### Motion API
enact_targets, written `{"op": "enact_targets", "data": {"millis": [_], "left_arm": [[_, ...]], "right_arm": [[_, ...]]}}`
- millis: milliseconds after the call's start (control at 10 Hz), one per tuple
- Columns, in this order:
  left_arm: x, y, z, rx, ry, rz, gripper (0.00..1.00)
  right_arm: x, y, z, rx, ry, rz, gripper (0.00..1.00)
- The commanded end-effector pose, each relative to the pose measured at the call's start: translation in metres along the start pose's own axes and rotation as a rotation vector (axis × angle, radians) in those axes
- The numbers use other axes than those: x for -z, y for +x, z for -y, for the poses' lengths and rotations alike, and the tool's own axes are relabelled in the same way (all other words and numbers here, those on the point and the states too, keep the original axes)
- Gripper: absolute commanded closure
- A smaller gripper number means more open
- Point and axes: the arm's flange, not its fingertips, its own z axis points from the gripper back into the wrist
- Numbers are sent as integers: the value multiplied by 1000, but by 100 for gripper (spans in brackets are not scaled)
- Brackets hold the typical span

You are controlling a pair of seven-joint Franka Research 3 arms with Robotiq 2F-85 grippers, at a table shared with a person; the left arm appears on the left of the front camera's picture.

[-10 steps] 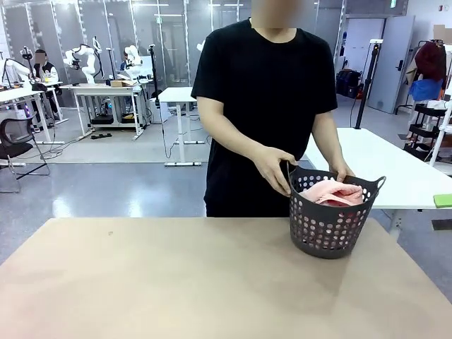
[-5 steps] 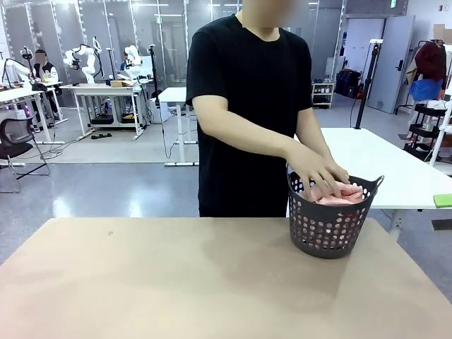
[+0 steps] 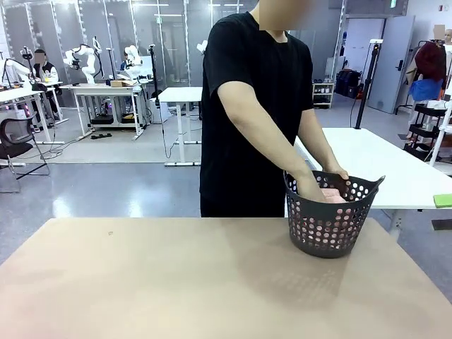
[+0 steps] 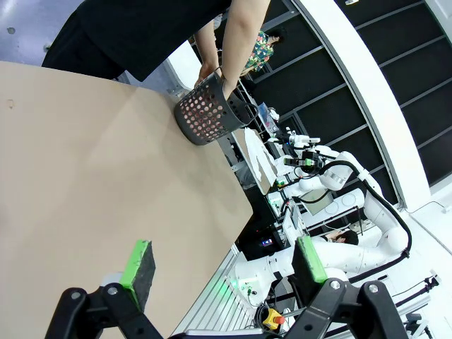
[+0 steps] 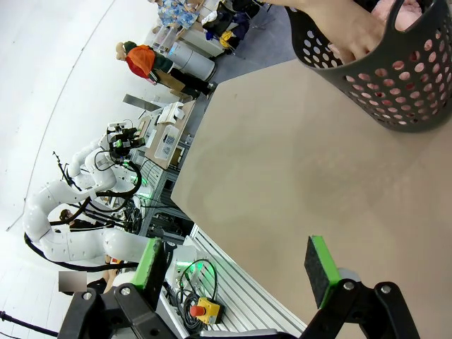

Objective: Fold the towel.
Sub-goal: Grab the top end of the 100 cm Hotel Towel extended by the human.

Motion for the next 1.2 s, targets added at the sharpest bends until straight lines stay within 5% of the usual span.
{"op": "enact_targets", "data": {"millis": [0,1100], "left_arm": [[0,1,-1,7,-19,9,0],[0,1,-1,7,-19,9,0]], "right_arm": [[1,1,1,-22,13,11,0],[1,1,1,-22,13,11,0]]}}
